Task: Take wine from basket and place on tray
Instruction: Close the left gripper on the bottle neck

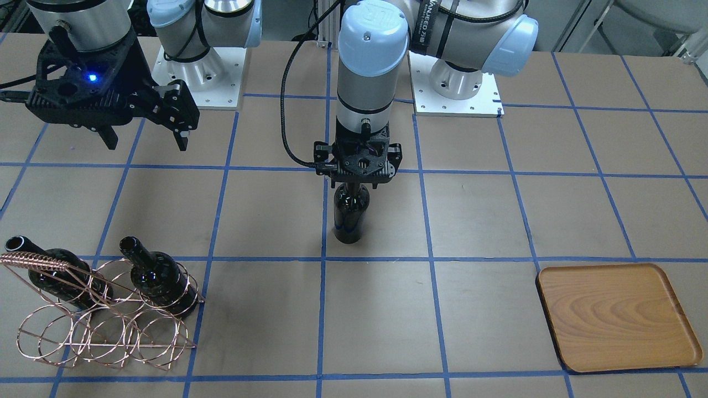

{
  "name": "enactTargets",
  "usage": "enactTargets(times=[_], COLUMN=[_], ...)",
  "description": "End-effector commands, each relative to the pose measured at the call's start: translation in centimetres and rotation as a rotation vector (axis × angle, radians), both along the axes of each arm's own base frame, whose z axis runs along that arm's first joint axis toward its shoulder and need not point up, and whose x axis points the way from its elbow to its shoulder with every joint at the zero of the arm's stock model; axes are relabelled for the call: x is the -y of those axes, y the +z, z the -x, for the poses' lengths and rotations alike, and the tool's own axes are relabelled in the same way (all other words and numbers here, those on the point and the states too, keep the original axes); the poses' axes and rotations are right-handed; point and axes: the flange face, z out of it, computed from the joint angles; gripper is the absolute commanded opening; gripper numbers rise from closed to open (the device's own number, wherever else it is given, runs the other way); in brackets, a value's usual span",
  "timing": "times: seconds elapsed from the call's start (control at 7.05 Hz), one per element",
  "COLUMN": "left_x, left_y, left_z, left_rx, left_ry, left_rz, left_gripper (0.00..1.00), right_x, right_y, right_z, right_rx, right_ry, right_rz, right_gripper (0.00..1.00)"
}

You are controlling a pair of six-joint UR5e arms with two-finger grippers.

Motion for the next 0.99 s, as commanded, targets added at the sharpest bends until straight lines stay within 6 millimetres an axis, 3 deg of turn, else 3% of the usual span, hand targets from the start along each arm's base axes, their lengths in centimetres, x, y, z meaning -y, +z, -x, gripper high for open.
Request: enactTargets(times=[0.0,0.43,0.57,0.71,0.85], left_x=[-0.1,-0.4,-0.4,-0.1,0.0], left_y=[0.1,-0.3,-0.1,2.4,6.2], left_z=[-0.1,0.0,0.0,-0.7,-2.3], left_rx=[0.003,-0.01,-0.01,-0.016,-0.008], left_ry=[-0.008,0.005,0.006,0.01,-0.004], left_rz=[-0.001,-0.014,-0.011,0.039,0.037], left_gripper=[0.58,0.1,0.0,0.0,0.0], right_x=[0.0,-0.1,-0.1,-0.1,-0.1], right_y=[-0.1,0.0,0.0,0.0,0.0], right_z=[-0.1,-0.1,-0.1,-0.1,-0.1], right_rx=[0.001,0.001,0.001,0.003,0.003], right_ry=[0.002,0.002,0.003,0.003,0.003], right_rz=[-0.002,-0.002,0.0,0.003,0.0], right_gripper=[1.0,1.0,1.0,1.0,1.0])
